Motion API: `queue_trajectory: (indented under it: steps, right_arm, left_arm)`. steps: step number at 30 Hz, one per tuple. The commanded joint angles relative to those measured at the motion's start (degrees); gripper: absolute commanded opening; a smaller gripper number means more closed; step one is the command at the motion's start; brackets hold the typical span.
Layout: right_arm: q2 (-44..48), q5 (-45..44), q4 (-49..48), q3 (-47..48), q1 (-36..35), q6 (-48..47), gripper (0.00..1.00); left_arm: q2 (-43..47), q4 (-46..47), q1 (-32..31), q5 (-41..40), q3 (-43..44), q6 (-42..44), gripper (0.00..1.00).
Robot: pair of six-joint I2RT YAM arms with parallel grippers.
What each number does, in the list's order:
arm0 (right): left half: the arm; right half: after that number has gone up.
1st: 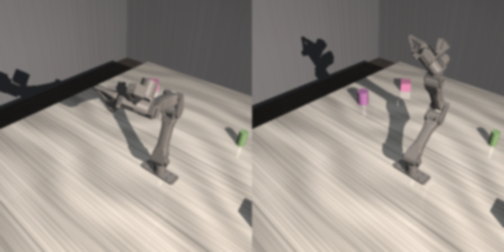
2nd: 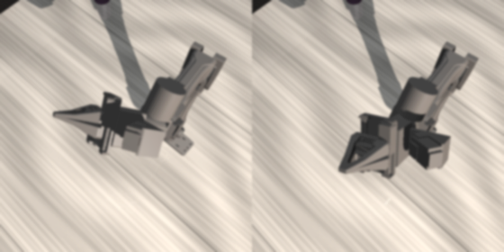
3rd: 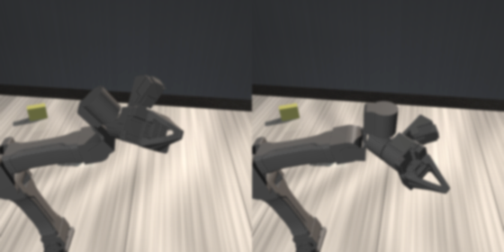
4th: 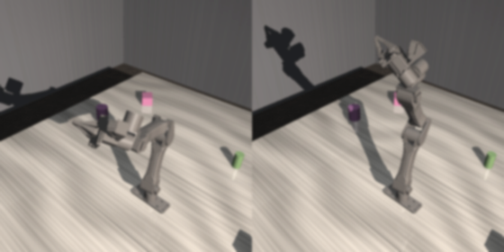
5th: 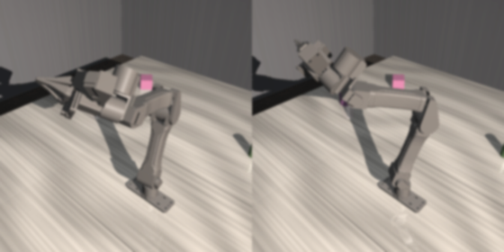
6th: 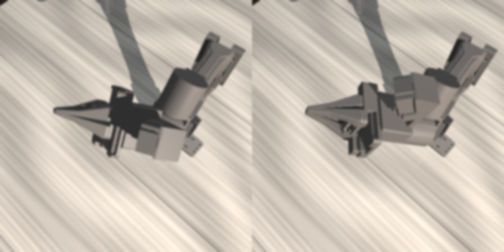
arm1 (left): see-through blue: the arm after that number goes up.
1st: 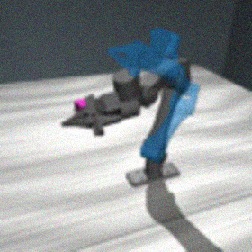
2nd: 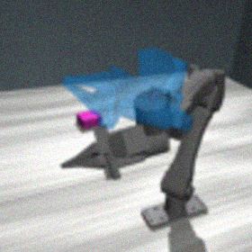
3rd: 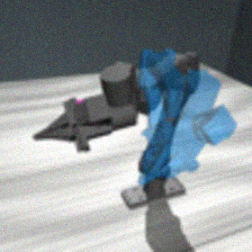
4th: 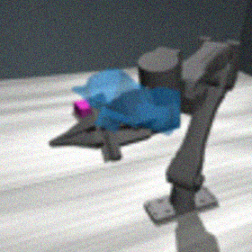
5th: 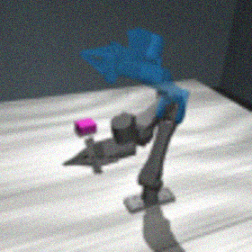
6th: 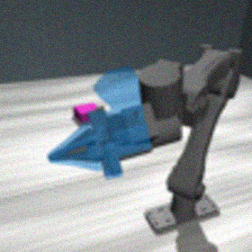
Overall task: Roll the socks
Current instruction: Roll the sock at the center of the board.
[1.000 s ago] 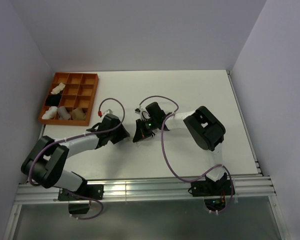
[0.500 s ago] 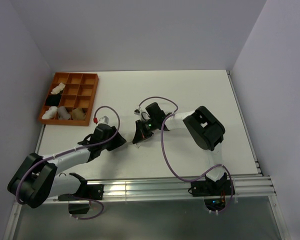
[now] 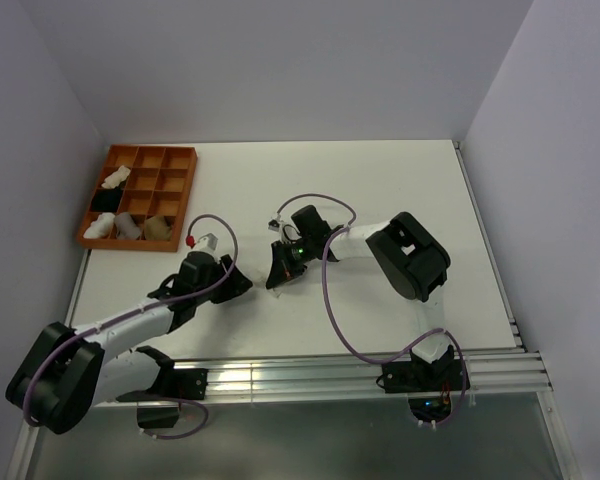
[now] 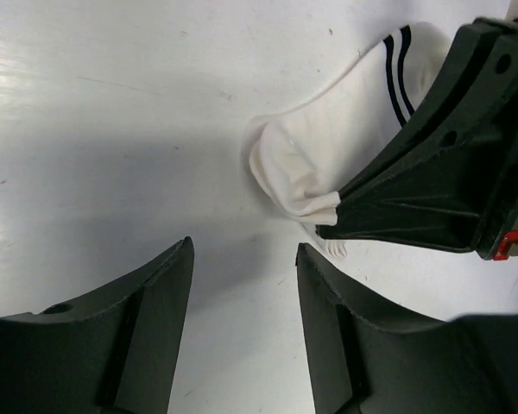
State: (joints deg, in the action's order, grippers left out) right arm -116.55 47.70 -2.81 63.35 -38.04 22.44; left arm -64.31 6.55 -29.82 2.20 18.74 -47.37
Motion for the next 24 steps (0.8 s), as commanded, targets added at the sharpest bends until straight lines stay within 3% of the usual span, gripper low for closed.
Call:
queue_trajectory:
  steps: [1, 6, 24]
  right_arm:
    - [-0.7, 1.3, 0.3, 0.9, 0.2, -1.1, 0.00]
    - [-0.4, 1.6, -0.1, 0.8, 0.2, -0.8, 0.00]
    - [-0.7, 2.1, 0.4, 1.2, 0.2, -1.1, 0.00]
  left_arm:
    - [-2.6, 3.9, 0.1, 3.8, 0.9, 3.2, 0.57]
    - [-9.8, 5.4, 0.1, 7.1, 3.3, 3.3, 0.56]
    - [-15.7, 2.7, 0.0, 4.6, 6.9, 2.4, 0.46]
